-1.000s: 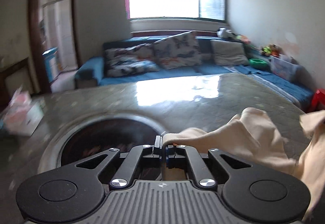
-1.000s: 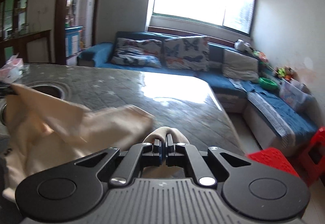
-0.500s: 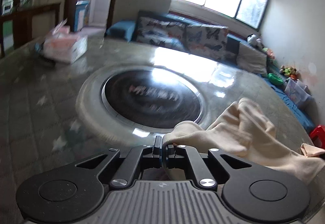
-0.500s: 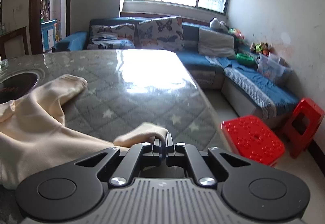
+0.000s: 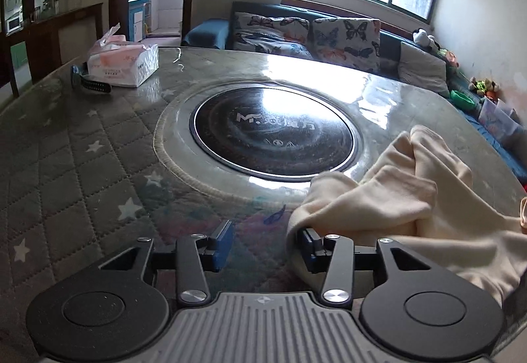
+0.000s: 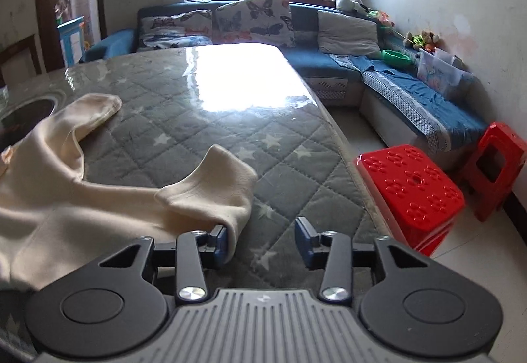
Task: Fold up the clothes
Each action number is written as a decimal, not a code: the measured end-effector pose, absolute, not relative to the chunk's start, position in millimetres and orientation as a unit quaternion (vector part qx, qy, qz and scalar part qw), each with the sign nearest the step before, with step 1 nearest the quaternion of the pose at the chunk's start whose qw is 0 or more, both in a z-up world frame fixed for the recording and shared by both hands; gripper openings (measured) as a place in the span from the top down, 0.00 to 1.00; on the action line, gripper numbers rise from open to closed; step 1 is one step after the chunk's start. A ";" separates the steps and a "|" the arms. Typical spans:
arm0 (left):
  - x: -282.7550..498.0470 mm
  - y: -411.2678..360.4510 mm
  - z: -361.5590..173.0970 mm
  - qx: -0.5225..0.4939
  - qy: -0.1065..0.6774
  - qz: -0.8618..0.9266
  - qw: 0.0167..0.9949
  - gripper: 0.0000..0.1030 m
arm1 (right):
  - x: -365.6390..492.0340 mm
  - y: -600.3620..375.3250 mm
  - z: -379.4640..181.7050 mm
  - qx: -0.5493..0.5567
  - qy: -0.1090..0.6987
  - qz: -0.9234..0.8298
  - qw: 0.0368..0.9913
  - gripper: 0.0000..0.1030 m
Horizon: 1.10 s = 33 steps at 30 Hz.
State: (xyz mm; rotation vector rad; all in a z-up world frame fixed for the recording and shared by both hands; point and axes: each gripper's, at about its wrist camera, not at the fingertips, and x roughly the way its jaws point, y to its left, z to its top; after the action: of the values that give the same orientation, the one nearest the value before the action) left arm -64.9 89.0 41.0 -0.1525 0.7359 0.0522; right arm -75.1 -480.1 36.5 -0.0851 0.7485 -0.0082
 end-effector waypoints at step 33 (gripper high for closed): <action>-29.4 3.7 44.8 0.041 0.331 -0.059 0.941 0.29 | -67.8 -464.9 45.4 -0.054 0.319 -0.009 0.946 0.27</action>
State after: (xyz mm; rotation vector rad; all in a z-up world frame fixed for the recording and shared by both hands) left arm -29.4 3.7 44.8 0.0846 0.6749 -0.1213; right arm -67.8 -464.9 45.4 -0.1101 0.6488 -0.0176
